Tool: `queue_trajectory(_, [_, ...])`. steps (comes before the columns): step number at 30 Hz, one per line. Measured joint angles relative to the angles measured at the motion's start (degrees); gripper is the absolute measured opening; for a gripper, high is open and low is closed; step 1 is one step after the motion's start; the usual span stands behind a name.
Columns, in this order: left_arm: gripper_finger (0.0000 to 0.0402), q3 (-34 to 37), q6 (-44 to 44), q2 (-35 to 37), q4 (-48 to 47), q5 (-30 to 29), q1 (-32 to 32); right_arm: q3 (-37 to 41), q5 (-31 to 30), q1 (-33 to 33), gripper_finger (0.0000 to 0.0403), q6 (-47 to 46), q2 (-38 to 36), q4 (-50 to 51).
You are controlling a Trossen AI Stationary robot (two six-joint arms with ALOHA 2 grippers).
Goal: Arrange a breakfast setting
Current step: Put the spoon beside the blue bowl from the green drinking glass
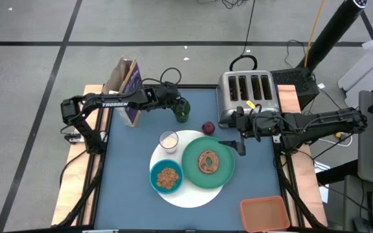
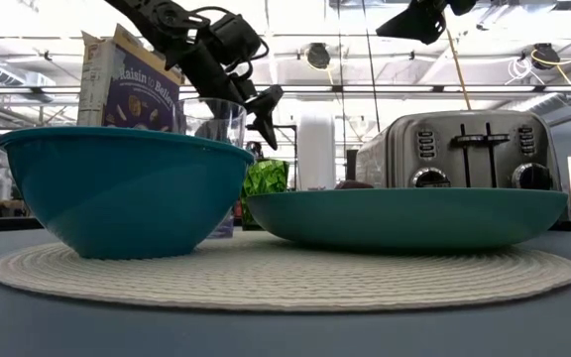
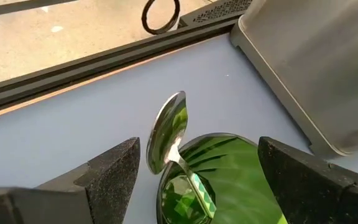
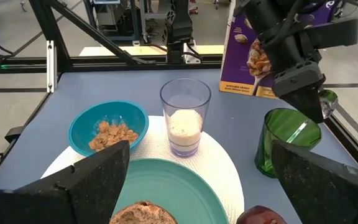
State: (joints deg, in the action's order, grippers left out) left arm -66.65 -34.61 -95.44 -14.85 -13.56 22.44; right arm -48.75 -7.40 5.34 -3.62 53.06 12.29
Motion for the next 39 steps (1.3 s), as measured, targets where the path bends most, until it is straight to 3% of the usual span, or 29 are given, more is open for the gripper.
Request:
queue_trajectory(8, [0.0314,0.0,-0.1,-1.7,-0.7,0.0,0.0,0.0,0.0,0.0,0.0380,0.0,0.0,0.0])
queue_trajectory(18, [0.0195,0.0,0.2,-2.1,0.7,0.0,0.1,0.0,0.0,0.0,0.0380,0.0,0.0,0.0])
queue_trajectory(24, [0.0147,0.0,0.2,-2.1,1.4,0.0,0.1,0.0,0.0,0.0,0.0380,0.0,0.0,0.0])
queue_trajectory(39, [0.0113,0.0,0.4,-2.1,1.5,-3.1,0.1,0.0,0.0,0.0,0.0380,0.0,0.0,0.0])
